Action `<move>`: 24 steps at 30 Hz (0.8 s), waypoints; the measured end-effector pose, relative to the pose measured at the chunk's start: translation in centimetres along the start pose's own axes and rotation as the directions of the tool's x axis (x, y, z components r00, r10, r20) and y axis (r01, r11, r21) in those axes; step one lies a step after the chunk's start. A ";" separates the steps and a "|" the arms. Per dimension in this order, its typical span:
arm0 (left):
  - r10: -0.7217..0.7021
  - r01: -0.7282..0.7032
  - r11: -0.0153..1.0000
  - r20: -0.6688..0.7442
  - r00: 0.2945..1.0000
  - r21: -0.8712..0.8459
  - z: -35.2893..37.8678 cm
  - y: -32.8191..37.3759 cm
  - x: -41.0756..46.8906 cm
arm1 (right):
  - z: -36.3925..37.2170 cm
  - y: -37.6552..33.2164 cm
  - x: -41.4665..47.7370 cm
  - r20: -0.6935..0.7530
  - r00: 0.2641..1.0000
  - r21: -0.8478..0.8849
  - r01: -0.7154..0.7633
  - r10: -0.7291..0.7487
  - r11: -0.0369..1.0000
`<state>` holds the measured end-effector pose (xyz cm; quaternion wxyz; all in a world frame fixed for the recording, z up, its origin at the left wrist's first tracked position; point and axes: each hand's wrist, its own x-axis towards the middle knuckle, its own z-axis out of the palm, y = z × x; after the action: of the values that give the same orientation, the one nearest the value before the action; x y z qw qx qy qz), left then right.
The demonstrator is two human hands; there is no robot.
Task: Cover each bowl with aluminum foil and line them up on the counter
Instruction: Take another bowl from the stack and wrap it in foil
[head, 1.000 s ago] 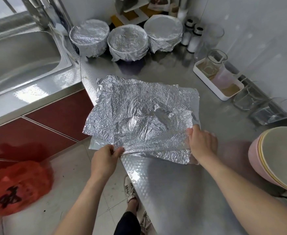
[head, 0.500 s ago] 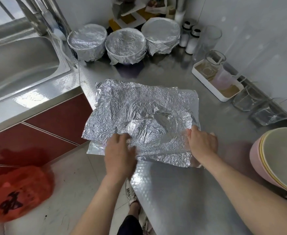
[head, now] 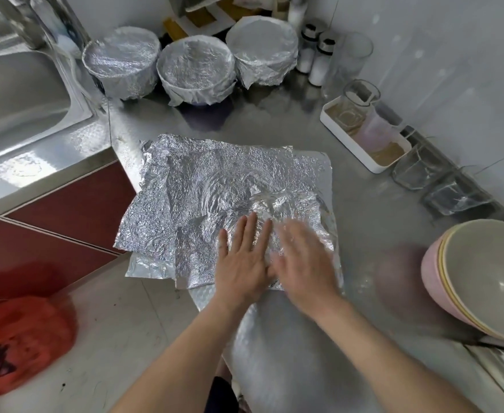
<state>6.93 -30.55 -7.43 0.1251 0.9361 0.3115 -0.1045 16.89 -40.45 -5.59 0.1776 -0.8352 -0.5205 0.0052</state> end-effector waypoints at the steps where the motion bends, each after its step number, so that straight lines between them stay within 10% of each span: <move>1: 0.006 -0.007 1.000 0.012 1.000 0.018 0.1 0.1 0.0 | 0.7 -1.1 -1.3 0.099 0.991 0.044 0.084 -0.088 0.995; 24: -0.091 0.075 0.988 -0.121 0.988 -0.136 -0.4 -2.5 -0.8 | -0.2 3.9 -2.0 0.458 0.886 -0.139 -0.005 0.068 0.990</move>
<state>4.79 -28.93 -7.30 0.1620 0.9168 0.3638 -0.0293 19.38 -43.78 -6.91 -0.0078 -0.8296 -0.5311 0.1721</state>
